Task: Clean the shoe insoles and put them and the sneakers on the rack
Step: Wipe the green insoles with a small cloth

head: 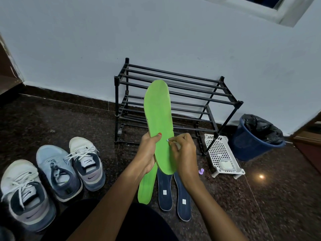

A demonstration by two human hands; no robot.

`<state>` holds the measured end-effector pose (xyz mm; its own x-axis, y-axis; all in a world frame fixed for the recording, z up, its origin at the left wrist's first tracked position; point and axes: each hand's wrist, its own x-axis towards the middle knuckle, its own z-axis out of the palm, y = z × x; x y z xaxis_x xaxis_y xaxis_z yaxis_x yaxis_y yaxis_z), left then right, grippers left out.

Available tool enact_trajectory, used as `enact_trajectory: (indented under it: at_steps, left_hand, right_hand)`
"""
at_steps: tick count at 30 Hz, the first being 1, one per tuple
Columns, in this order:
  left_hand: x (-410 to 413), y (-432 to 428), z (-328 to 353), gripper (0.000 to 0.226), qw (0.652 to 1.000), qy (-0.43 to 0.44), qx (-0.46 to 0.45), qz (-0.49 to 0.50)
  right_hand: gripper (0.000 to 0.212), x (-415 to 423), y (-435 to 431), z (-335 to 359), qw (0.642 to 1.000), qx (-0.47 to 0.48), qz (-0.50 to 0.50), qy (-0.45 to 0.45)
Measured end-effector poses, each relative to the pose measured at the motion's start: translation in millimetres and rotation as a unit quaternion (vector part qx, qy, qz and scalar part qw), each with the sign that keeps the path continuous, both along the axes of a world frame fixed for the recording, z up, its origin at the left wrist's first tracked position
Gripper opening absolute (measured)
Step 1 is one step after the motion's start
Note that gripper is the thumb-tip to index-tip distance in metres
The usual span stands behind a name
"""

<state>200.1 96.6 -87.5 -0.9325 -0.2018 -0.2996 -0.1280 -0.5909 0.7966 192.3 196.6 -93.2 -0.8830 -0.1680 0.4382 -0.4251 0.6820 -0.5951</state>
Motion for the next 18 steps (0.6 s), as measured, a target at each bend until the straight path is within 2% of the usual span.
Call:
enact_trajectory:
  at_steps: [6,13,18]
  left_hand:
    - [-1,-3,0,0.020,1.000,0.002,0.013,0.021]
    - [0,-1,2,0.018,1.000,0.003,0.014,0.010]
    - [0,-3,1,0.019,0.999,-0.001,0.023,0.024]
  right_hand:
    - [0.009,26,0,-10,0.998,-0.005,0.068,-0.014]
    - [0.010,1,3,4,1.000,-0.021,0.023,-0.002]
    - [0.009,6,2,-3,0.999,-0.002,0.044,0.008]
